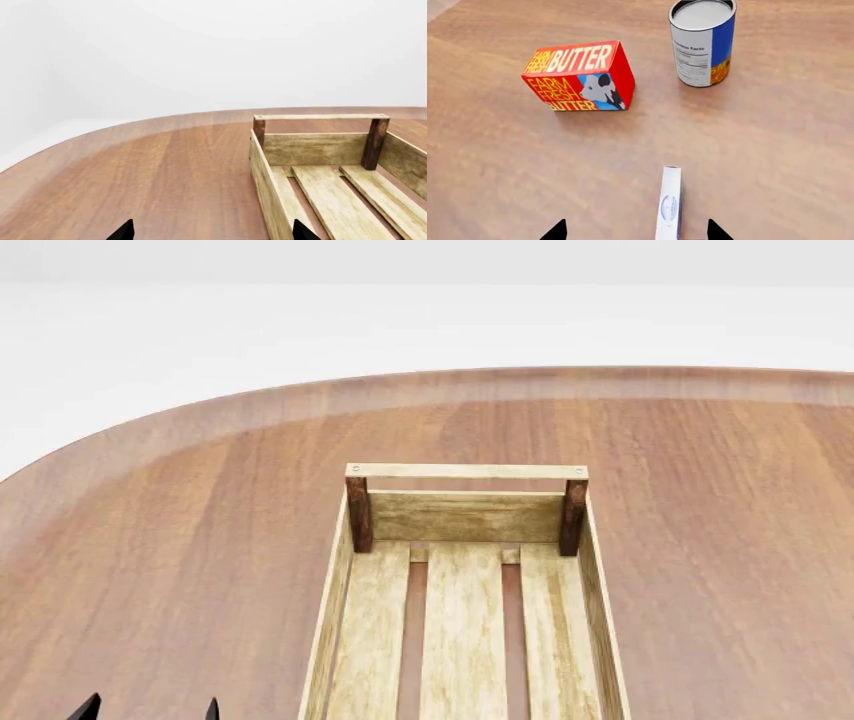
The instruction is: Pick up the cream cheese and put it in the tray.
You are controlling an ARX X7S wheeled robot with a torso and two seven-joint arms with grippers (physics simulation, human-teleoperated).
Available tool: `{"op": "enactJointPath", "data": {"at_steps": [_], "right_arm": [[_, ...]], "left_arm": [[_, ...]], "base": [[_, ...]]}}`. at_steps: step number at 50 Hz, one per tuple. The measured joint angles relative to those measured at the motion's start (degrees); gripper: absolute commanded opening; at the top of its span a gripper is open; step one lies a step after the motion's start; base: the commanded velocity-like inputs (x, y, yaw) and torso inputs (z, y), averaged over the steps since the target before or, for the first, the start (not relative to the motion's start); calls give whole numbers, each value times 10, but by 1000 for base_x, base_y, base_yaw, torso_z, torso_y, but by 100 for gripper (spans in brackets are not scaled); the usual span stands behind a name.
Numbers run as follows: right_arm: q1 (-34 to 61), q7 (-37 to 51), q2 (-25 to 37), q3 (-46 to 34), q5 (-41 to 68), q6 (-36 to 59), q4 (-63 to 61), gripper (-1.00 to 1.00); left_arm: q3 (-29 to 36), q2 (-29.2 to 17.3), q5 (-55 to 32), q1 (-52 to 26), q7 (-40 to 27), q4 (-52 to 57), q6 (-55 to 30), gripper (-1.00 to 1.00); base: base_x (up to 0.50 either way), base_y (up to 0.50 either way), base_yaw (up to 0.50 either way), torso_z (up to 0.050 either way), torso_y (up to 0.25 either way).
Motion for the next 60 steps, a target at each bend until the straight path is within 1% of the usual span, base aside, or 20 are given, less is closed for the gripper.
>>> {"op": "enactJointPath", "data": {"at_steps": [21, 38, 49, 60], "right_arm": [[36, -11, 16, -18, -33, -33, 102, 100], [67, -24, 17, -28, -47, -64, 176, 100], [78, -27, 21, -28, -52, -75, 206, 100], [73, -29, 15, -28, -50, -80, 207, 100]], "left_arm": [[4, -3, -4, -2, -4, -1, 0, 100], [7, -6, -7, -3, -7, -3, 1, 100], [9, -7, -10, -4, -9, -4, 1, 100], [11, -9, -12, -5, -11, -3, 2, 100]], "base": [[0, 0, 0, 0, 0], [0, 0, 0, 0, 0], [0, 0, 0, 0, 0], [0, 0, 0, 0, 0]]}}
